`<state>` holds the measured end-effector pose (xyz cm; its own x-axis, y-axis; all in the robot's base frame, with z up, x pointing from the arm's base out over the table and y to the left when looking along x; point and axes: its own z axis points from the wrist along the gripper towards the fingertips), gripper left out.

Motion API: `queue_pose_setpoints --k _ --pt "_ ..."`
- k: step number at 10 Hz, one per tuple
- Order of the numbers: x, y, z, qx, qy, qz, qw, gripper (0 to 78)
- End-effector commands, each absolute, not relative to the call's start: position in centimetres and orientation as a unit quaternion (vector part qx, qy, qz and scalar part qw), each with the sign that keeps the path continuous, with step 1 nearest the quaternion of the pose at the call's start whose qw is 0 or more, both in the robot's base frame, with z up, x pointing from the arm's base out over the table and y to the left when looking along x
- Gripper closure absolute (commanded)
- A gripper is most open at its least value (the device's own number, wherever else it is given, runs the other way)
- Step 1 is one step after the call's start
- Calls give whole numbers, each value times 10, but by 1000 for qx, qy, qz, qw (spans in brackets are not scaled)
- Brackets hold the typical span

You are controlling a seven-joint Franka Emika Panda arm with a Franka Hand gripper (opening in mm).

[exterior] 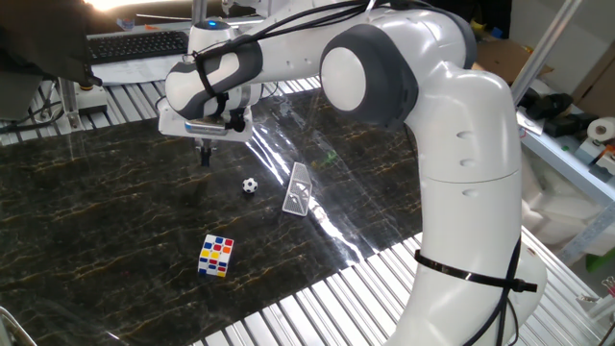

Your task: Push the soccer ball into the goal

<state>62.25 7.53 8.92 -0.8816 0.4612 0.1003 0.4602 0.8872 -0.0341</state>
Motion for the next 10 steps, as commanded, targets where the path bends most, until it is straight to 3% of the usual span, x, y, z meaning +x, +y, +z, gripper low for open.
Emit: queue_pose_setpoints --k 1,7,10 --pt "623 75 91 -221 -974 -23 49 776" --pt "623 75 90 -259 -965 -2 44 776" --pt "610 24 70 -232 -972 -5 38 776"
